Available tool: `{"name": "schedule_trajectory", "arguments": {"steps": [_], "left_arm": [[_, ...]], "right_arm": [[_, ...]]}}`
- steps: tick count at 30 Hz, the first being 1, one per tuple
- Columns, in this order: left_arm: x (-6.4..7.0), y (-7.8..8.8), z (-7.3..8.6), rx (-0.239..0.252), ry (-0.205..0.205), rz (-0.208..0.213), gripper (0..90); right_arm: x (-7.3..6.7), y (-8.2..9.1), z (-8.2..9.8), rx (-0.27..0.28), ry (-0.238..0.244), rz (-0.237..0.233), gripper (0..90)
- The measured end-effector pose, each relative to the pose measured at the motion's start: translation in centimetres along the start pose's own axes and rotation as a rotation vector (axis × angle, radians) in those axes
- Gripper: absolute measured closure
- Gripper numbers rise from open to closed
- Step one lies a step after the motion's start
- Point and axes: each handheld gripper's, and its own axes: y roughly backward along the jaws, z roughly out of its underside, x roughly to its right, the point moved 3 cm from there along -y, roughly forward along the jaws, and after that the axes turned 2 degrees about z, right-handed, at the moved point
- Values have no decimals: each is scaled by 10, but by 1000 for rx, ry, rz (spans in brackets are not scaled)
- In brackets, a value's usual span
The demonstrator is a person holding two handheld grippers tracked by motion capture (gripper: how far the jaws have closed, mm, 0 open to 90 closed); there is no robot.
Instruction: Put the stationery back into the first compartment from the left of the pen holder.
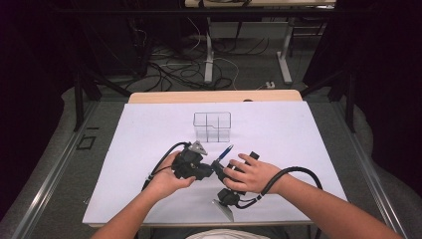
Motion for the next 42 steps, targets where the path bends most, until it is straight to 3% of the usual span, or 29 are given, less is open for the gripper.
{"name": "schedule_trajectory", "arguments": {"steps": [14,28,38,39,42], "left_arm": [[1,-7,1,-47,2,3,770],[1,-7,2,-28,19,-8,787],[-12,-1,6,-4,64,-35,787],[-14,0,6,-4,69,-34,788],[-19,3,8,1,75,-41,787]], "right_arm": [[2,2,-6,18,-2,14,794],[4,0,-6,9,-10,7,791],[2,-1,-2,9,-41,1,661],[1,1,-2,-15,-53,-16,649],[-1,0,-1,-2,-62,-22,615]]}}
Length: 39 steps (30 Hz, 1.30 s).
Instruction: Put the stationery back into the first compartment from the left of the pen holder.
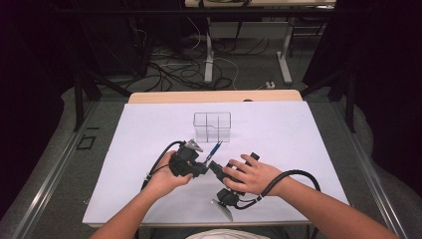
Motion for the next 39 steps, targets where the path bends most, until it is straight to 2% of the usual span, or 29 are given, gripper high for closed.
{"name": "schedule_trajectory", "arguments": {"steps": [3,5,7,10,13,15,16,18,19,20,22,24,28,30,31,35,37,38,39], "left_arm": [[-3,2,2,3,18,-2,787],[-6,3,2,6,15,-7,787],[-7,4,3,11,23,-10,787],[-9,7,3,13,26,-11,787],[-11,9,4,21,26,-17,787],[-12,11,4,18,24,-19,787],[-13,11,5,25,28,-22,787],[-14,13,5,33,28,-24,787],[-15,13,5,40,32,-28,787],[-15,14,5,42,36,-28,787],[-16,15,5,45,38,-27,787],[-17,16,5,51,37,-31,787],[-18,18,5,61,44,-34,787],[-19,19,5,71,49,-38,787],[-20,19,6,76,49,-40,787],[-22,22,6,95,64,-45,787],[-25,24,7,95,53,-48,787],[-23,23,6,122,86,-52,787],[-25,24,7,126,73,-59,787]], "right_arm": [[-2,-2,2,4,-30,0,585],[-3,-1,4,-7,-36,-8,563],[-2,-2,5,10,-33,-7,518],[-3,-3,8,5,-39,-10,517],[-4,-4,11,8,-64,-19,482],[-2,0,13,-49,-61,-50,474],[-3,-3,14,-17,-65,-29,453],[-6,-3,16,-32,-106,-31,423],[-5,-4,18,-41,-101,-31,415],[-7,-5,19,-50,-140,-38,411],[-8,-6,23,-73,-169,-48,398],[-11,-7,26,-88,-227,-61,398],[-15,-9,33,-125,-283,-75,354],[-18,-9,36,-144,-322,-102,331],[-20,-9,37,-162,-357,-118,314],[-20,-13,44,-176,-439,-116,254],[-19,-15,49,-168,-474,-111,217],[-21,-15,51,-176,-519,-99,191],[-21,-16,53,-180,-563,-105,172]]}}
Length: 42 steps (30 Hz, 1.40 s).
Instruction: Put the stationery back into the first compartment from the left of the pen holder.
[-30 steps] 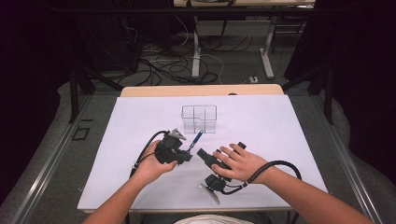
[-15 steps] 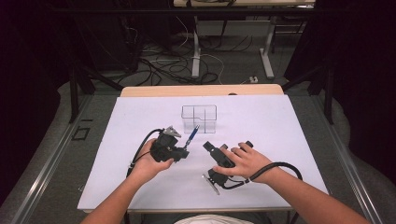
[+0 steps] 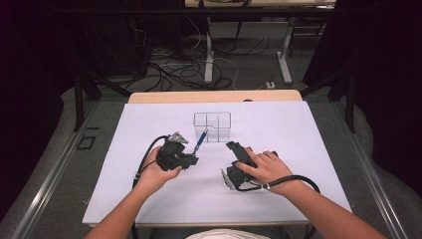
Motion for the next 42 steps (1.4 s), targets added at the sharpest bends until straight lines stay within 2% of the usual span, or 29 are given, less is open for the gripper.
{"name": "schedule_trajectory", "arguments": {"steps": [1,3,8,12,13,15,16,18,25,31,35,42], "left_arm": [[-1,2,0,-11,2,3,787],[-2,2,0,2,13,0,787],[-5,5,-1,35,13,-26,787],[-8,9,-2,77,13,-40,787],[-9,10,-2,88,6,-46,787],[-10,11,-3,110,6,-52,787],[-11,12,-3,120,8,-58,787],[-12,13,-4,142,2,-64,787],[-16,16,-10,215,7,-79,786],[-18,21,-22,300,15,-73,787],[-20,22,-32,370,30,-79,786],[-26,23,-53,457,57,-100,787]], "right_arm": [[2,-1,2,6,-35,2,155],[3,-2,7,-4,-120,4,149],[9,-7,21,-8,-274,-18,69],[12,-9,31,-18,-438,-31,0],[13,-8,34,-37,-474,-42,0],[14,-10,38,-33,-576,-50,0],[15,-9,40,-48,-618,-71,0],[15,-9,44,-58,-711,-83,0],[22,-7,57,-72,-920,-124,0],[26,-4,65,-25,-1092,-133,0],[25,-3,70,13,-1176,-130,0],[20,-1,78,36,-1317,-152,0]]}}
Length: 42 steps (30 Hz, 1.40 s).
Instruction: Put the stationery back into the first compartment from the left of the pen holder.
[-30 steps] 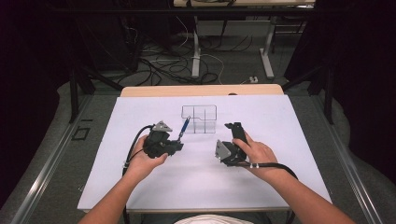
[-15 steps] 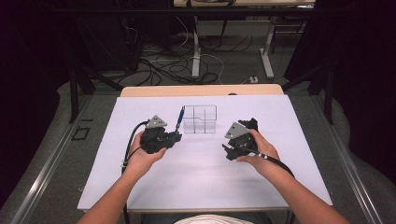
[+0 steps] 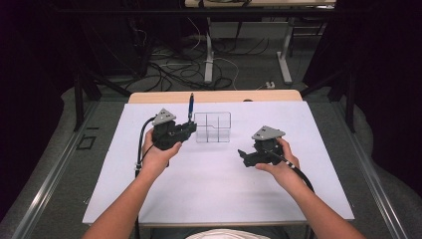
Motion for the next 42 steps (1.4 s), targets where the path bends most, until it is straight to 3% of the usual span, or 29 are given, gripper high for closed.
{"name": "schedule_trajectory", "arguments": {"steps": [3,11,16,19,29,42], "left_arm": [[-4,-5,-8,10,6,-16,787],[-10,-20,-24,21,-2,-46,787],[-11,-32,-27,21,0,-53,787],[-12,-39,-27,25,0,-55,787],[-15,-61,-22,5,22,-77,787],[-23,-78,-13,-15,42,-139,787]], "right_arm": [[2,2,2,17,-55,-6,0],[2,5,2,50,-75,-24,0],[4,3,5,53,-106,-11,0],[5,3,8,49,-102,-8,0],[6,1,15,36,-156,-17,0],[10,0,22,28,-198,-19,0]]}}
